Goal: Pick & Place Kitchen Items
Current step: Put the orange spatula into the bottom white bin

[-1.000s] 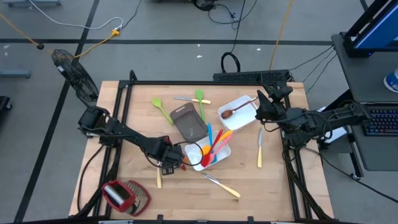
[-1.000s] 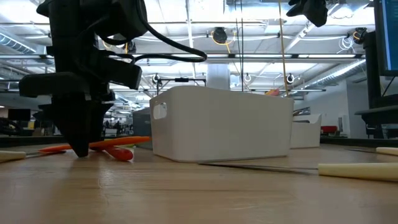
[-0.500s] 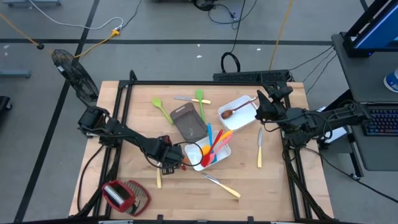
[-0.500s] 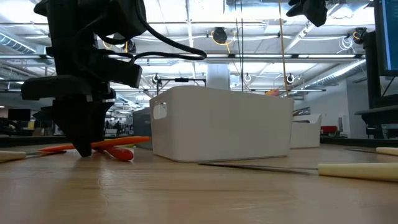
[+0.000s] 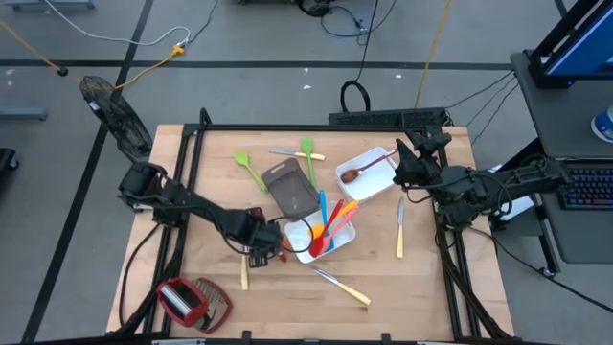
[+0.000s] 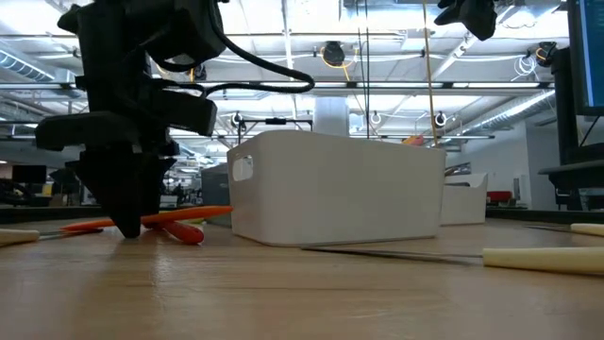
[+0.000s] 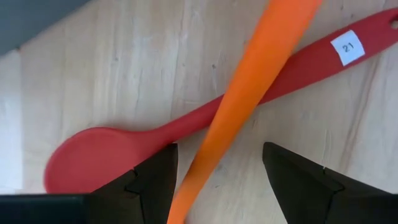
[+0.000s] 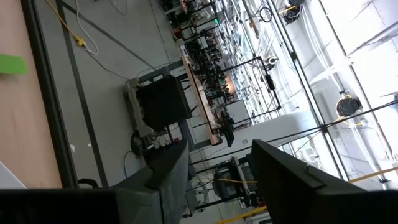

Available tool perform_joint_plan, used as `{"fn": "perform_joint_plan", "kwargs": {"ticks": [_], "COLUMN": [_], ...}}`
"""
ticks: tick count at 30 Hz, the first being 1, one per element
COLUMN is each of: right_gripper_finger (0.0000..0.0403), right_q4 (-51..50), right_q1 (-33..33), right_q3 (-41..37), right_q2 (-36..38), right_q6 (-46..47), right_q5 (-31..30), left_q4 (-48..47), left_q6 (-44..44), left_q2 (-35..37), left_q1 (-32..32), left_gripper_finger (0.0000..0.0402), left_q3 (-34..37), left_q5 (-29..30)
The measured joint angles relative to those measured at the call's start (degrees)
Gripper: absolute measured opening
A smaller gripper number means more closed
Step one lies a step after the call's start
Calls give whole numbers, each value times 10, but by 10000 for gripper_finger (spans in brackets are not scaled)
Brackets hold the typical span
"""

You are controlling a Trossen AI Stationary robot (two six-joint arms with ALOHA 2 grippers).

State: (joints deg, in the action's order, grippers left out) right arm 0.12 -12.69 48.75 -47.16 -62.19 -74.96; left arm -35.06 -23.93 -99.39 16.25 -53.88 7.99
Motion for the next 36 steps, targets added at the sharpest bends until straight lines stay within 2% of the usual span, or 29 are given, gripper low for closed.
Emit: {"fn": "perform_joint_plan", "kwargs": {"ticks": [4,7,17,19,27,36], "right_gripper_finger": [169,169,169,169,169,169], "right_q4": [0,0,0,0,0,0], "right_q1": [0,0,0,0,0,0], "right_q3": [0,0,0,0,0,0], "right_q2": [0,0,0,0,0,0], "right_q6": [0,0,0,0,0,0], "right_q5": [0,0,0,0,0,0], "left_q4": [14,16,24,23,7,-70], "left_q6": [-2,4,7,1,-7,-20], "left_q2": [0,0,-2,-2,19,93], "left_q1": [-7,-8,-5,-5,-5,-5], "left_gripper_finger": [241,219,43,19,37,18], "left_q3": [10,11,11,10,13,10], "left_q5": [-18,-20,-24,-17,24,37]}}
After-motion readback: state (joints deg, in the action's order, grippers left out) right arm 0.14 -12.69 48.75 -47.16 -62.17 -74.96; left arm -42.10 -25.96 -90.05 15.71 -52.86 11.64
